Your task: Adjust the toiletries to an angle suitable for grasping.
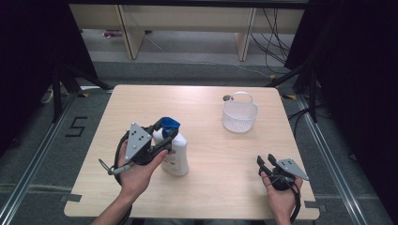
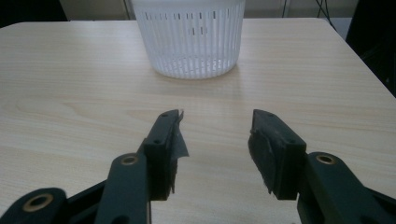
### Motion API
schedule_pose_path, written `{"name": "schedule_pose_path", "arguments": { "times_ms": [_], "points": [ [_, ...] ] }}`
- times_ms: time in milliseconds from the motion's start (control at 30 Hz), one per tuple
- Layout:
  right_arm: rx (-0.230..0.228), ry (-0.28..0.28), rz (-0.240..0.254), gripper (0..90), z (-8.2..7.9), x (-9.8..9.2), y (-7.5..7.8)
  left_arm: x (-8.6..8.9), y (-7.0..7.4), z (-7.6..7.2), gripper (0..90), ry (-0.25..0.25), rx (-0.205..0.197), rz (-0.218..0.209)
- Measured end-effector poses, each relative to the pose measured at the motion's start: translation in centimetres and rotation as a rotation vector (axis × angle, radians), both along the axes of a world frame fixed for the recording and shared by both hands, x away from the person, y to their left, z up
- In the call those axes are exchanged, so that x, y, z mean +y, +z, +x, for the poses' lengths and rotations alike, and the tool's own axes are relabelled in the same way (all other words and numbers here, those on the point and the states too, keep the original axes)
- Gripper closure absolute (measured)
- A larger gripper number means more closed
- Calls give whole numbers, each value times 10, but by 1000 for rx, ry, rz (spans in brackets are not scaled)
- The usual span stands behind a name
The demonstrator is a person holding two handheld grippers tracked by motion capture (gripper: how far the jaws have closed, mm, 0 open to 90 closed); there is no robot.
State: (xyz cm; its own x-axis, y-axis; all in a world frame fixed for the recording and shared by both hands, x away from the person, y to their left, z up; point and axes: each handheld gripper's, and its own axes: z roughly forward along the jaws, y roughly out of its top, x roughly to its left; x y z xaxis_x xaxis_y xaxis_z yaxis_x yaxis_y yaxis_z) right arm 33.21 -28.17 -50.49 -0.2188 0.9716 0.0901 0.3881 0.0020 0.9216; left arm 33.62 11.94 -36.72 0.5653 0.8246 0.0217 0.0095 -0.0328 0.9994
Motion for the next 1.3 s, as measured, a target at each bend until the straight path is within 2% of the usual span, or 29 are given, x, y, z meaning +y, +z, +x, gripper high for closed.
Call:
{"name": "schedule_pose_path", "arguments": {
  "times_ms": [100, 133, 167, 233, 267, 400, 500, 533, 567, 600, 633, 667, 700, 733, 767, 800, 833, 900, 1033, 1100, 1167, 1200, 1233, 1300],
  "points": [
    [13, -15, 5, 532, -2, 2, 2, 0, 0, 0, 513, 0, -1, 3],
    [-5, -16, -9, 531, -2, 1, 2, 1, -1, 0, 512, 0, 0, 2],
    [-3, -8, 6, 532, -2, 2, 2, 1, -1, -1, 509, -2, 1, -3],
    [-17, 6, -5, 531, -3, 4, 6, 1, -1, -1, 502, -6, 1, -6],
    [-16, -11, 16, 531, -5, 8, 8, 2, -1, -1, 501, -6, 1, -7],
    [-65, 47, 0, 527, -6, 19, 19, 2, 0, -1, 517, -4, 4, -6],
    [-57, 68, 7, 525, -8, 30, 25, 2, 1, -1, 557, 9, 7, -3],
    [-54, 60, 17, 524, -9, 33, 25, 3, 2, -1, 577, 12, 9, -10],
    [-63, 68, -5, 524, -8, 34, 26, 3, 2, 0, 586, 11, 12, -12],
    [-56, 78, 3, 524, -8, 35, 25, 3, 2, 0, 589, 12, 15, -10],
    [-59, 85, -16, 524, -7, 35, 25, 3, 3, 0, 591, 13, 16, -7],
    [-23, 67, 11, 524, -9, 37, 25, 2, 3, 0, 592, 14, 17, -9],
    [-28, 68, 29, 524, -9, 39, 25, 2, 3, 0, 594, 13, 16, -11],
    [-56, 89, -11, 524, -6, 36, 24, 2, 3, 1, 595, 12, 20, -18],
    [-67, 83, -19, 524, -6, 37, 23, 3, 3, 1, 595, 8, 23, -26],
    [-62, 89, 4, 525, -6, 38, 22, 3, 3, 2, 596, 7, 21, -26],
    [-56, 90, 7, 524, -7, 38, 23, 3, 3, 2, 597, 16, 34, -34],
    [-62, 91, 0, 524, -6, 38, 23, 2, 4, 4, 597, 4, 34, -26],
    [-66, 87, -11, 525, -5, 37, 22, -1, 5, 9, 598, 0, 40, -40],
    [-46, 81, -1, 525, -6, 37, 22, -4, 6, 12, 598, -5, 46, -43],
    [-51, 90, 5, 525, -5, 37, 21, -8, 8, 15, 598, -9, 52, -48],
    [-39, 76, 17, 525, -7, 38, 21, -9, 9, 17, 598, -9, 52, -52],
    [-49, 79, -9, 525, -5, 36, 20, -11, 11, 18, 598, -14, 48, -53],
    [-49, 77, -6, 525, -6, 36, 20, -16, 15, 21, 598, -25, 37, -69]
  ]
}}
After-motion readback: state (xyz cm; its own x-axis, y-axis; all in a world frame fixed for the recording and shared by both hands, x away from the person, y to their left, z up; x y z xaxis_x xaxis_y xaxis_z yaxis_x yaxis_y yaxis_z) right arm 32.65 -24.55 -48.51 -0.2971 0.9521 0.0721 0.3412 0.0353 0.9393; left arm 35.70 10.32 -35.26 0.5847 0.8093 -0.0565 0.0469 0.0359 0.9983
